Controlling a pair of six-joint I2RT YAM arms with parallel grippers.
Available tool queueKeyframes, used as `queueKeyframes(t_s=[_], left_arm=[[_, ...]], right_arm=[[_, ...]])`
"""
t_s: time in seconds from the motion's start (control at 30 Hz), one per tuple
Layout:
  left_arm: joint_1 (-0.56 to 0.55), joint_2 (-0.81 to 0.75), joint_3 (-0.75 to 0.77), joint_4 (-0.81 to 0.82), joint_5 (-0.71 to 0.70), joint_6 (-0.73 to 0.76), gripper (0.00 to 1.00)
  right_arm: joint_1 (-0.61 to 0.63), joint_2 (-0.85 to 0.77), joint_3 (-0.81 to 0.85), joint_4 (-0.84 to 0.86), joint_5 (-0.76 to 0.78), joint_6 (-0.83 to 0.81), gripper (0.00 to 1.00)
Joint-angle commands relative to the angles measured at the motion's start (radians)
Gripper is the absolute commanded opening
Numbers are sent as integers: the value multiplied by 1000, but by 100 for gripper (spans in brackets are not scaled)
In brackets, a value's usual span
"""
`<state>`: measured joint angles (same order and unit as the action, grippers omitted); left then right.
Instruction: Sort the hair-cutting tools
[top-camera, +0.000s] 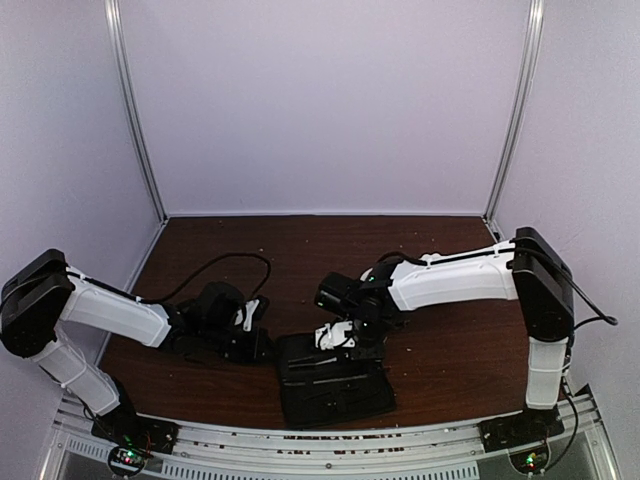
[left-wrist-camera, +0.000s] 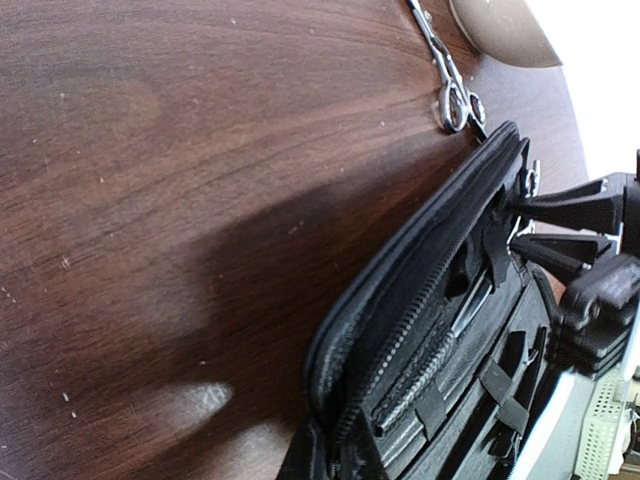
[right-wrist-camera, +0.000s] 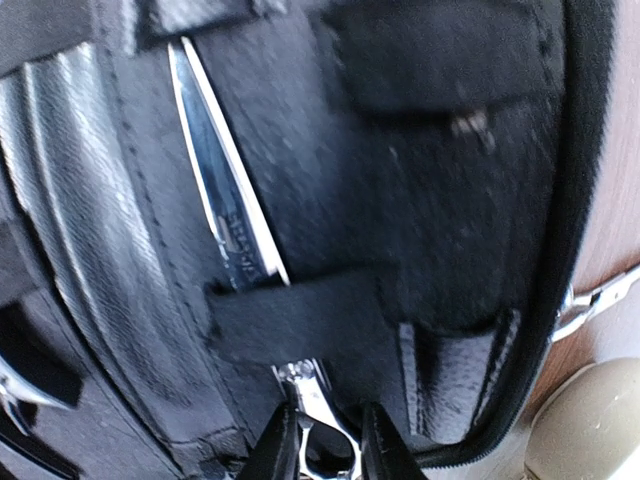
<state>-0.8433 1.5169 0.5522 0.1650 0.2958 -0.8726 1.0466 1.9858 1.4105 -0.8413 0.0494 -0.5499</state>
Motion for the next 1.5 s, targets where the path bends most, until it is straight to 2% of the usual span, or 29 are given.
queueKeyframes(t_s=[0.0,0.37,0.67,0.87,1.0,1.17,1.4,1.47], left_arm=[[-7,6,14,28,43,36,0],[-7,-10,15,22,43,33,0],[-6,1,15,41,54,20,0],[-7,-7,13,35,50,23,0],[-7,-7,11,34,48,22,0],[-6,-11,6,24,45,28,0],[-7,-13,14,0,38,44,0],[-7,-11,16,-5,38,48,0]], right_arm=[[-22,-20,-29,27,42,22,0],[32,33,48,-10,26,25,0],[50,112,214,-85,-94,71,0],[54,131,228,-92,-165,76,1],[52,108,218,-99,-181,77,12],[19,-10,152,-85,-160,72,26],[-34,-150,34,-55,-188,40,35],[-45,-159,-2,-41,-178,36,35]])
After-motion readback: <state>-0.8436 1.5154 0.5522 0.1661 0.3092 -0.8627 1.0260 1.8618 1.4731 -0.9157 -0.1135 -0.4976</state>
